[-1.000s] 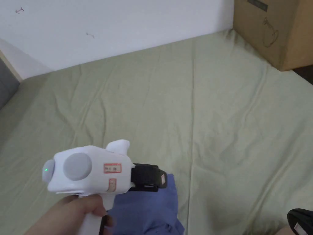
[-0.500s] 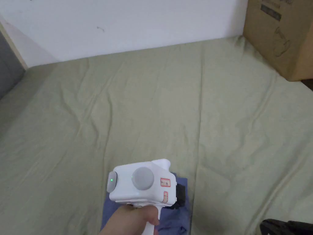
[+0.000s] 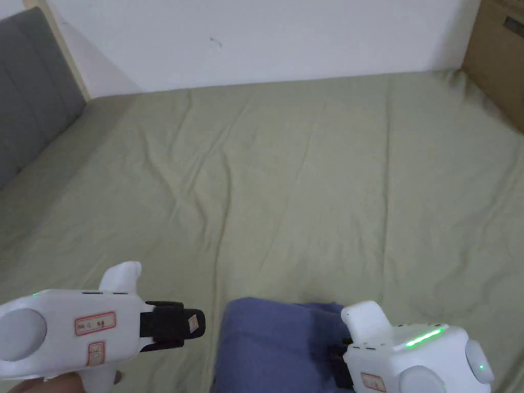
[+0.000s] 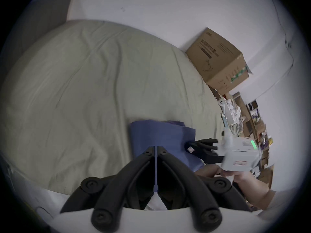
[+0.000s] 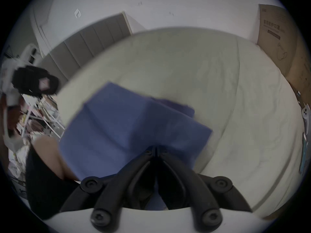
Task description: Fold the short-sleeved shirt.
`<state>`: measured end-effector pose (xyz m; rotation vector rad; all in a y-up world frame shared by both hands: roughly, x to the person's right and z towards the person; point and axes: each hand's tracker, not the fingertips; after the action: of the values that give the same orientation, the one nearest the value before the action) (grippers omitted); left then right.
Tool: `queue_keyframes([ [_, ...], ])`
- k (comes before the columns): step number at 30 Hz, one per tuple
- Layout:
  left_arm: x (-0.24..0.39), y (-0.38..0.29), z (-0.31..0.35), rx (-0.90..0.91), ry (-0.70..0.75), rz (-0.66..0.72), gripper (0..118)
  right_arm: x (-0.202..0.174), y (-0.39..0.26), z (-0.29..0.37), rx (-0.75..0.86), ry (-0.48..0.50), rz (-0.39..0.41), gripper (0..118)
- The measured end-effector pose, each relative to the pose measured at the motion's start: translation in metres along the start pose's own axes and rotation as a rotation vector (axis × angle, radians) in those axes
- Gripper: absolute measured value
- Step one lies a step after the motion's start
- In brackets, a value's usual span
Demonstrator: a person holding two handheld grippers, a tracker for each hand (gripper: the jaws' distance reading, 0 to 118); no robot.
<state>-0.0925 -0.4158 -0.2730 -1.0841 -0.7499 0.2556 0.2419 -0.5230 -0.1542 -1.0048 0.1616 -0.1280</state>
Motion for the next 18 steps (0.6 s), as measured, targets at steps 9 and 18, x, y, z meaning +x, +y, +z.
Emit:
queue_keyframes([
  [9,-0.046,-0.009,-0.084,-0.144,-0.244,0.226,97,0.015,-0.014,0.014,0.082,0.087,-0.05,2],
  [18,-0.032,-0.01,-0.093,-0.169,-0.213,0.1,30,0.007,-0.02,0.039,0.121,0.048,-0.006,2],
])
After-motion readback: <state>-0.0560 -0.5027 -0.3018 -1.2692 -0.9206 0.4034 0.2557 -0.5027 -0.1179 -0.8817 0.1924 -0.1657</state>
